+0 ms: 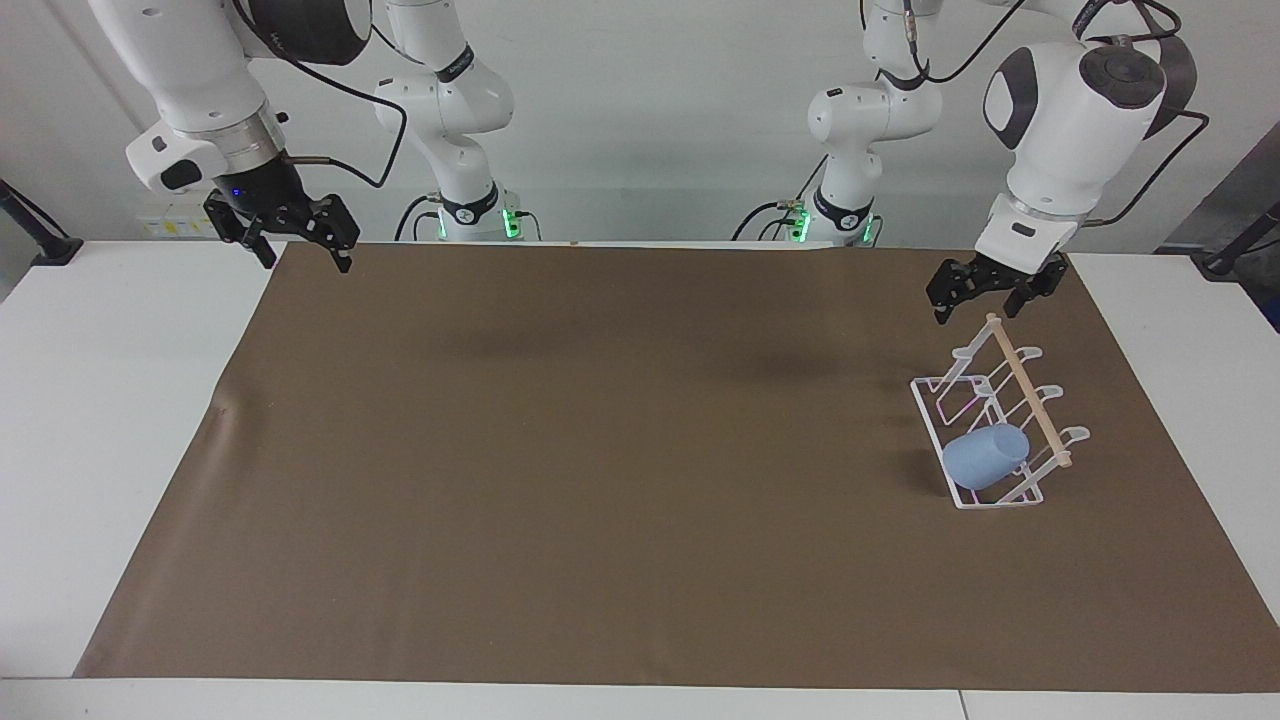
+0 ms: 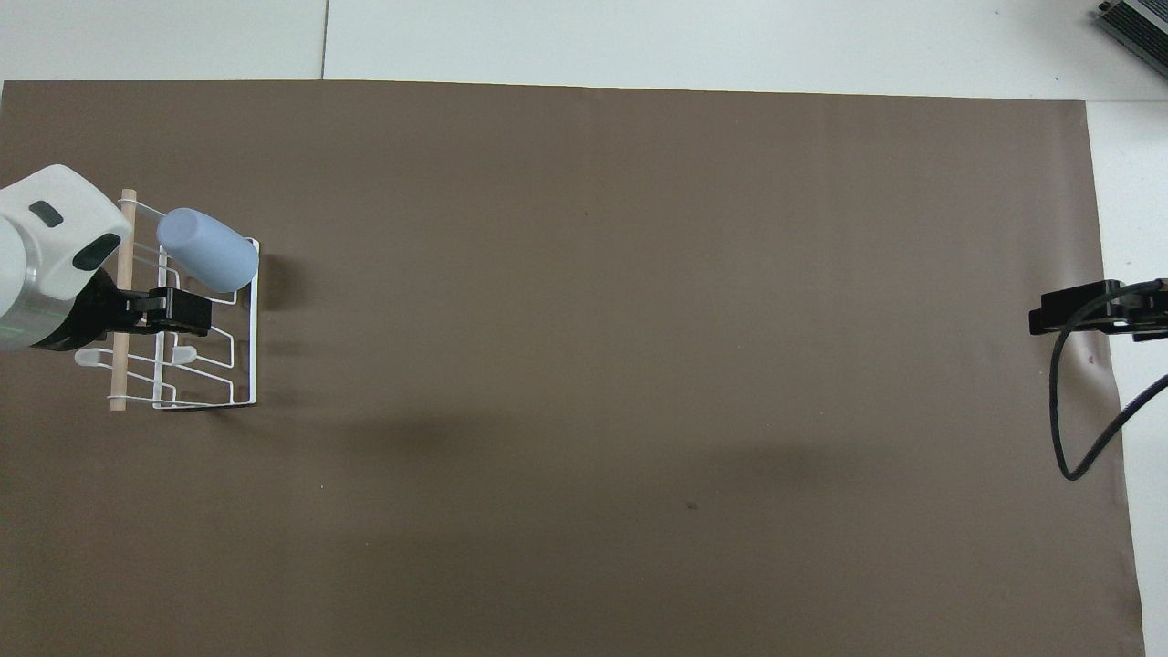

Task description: Hang cup on cup holder

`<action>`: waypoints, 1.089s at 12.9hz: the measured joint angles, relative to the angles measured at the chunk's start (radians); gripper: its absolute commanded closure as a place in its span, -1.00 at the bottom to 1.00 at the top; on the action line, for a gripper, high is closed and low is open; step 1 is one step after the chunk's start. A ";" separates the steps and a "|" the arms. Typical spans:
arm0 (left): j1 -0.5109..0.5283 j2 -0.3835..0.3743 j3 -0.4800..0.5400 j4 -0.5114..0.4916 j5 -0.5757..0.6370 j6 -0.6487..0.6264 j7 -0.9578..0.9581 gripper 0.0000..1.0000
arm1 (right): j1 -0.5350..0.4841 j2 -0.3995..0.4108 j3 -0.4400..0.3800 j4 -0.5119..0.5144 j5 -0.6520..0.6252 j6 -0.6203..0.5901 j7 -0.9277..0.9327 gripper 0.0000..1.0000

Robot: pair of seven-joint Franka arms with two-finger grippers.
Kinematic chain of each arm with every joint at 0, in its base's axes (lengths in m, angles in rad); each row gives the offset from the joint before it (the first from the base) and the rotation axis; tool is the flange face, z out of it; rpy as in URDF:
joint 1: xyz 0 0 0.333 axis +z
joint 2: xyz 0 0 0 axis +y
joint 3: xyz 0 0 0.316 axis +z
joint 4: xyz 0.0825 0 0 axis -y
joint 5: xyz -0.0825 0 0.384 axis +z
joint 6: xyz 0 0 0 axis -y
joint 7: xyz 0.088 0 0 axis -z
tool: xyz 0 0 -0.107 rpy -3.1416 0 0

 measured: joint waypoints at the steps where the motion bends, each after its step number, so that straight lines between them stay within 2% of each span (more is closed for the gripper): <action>1: 0.000 0.006 0.001 0.036 0.000 -0.022 0.011 -1.00 | 0.000 0.000 0.000 0.000 0.000 0.000 0.000 -1.00; 7: -0.005 0.036 0.008 0.067 -0.004 -0.025 0.095 -1.00 | 0.000 0.000 0.000 0.000 0.000 0.000 0.000 -1.00; 11: -0.099 0.036 0.079 0.089 -0.026 -0.046 0.095 -1.00 | 0.000 0.000 0.000 0.000 0.000 0.000 0.000 -1.00; 14: -0.104 0.036 0.082 0.104 -0.039 -0.065 0.095 -1.00 | 0.000 0.000 -0.001 0.000 0.000 0.000 0.000 -1.00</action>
